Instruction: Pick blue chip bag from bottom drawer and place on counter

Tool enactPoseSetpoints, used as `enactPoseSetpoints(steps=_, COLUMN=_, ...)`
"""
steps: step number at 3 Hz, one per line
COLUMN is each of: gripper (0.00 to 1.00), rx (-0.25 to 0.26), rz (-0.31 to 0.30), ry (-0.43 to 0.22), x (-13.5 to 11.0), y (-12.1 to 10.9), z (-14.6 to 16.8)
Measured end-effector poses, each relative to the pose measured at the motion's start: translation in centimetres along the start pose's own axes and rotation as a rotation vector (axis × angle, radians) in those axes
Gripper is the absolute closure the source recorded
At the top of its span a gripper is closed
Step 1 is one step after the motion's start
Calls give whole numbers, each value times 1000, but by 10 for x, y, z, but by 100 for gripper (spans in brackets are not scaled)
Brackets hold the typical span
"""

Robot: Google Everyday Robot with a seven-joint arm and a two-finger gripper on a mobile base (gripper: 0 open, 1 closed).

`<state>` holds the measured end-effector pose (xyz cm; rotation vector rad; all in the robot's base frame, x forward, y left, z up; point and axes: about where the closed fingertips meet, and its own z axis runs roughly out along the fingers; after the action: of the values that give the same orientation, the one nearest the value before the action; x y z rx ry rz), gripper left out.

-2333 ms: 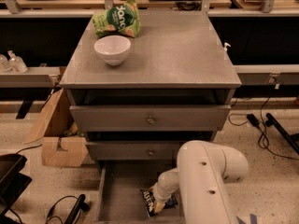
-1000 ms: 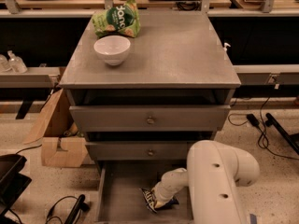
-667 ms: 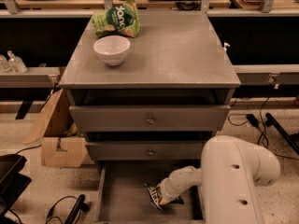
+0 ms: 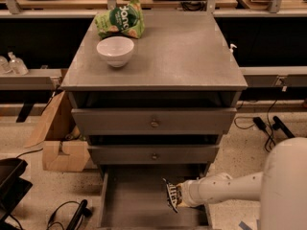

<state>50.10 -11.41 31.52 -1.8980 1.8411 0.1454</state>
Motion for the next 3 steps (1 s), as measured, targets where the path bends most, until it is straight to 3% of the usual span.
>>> enactPoseSetpoints(steps=1, gripper=100, rx=41, rz=40, ry=2, x=-17, y=5, z=-72)
enactPoseSetpoints(steps=2, gripper=100, rx=102, rz=73, ry=21, x=-35, y=-10, z=-146)
enactPoseSetpoints(steps=3, gripper=100, rx=107, rz=68, ry=23, x=-36, y=-12, z=-148)
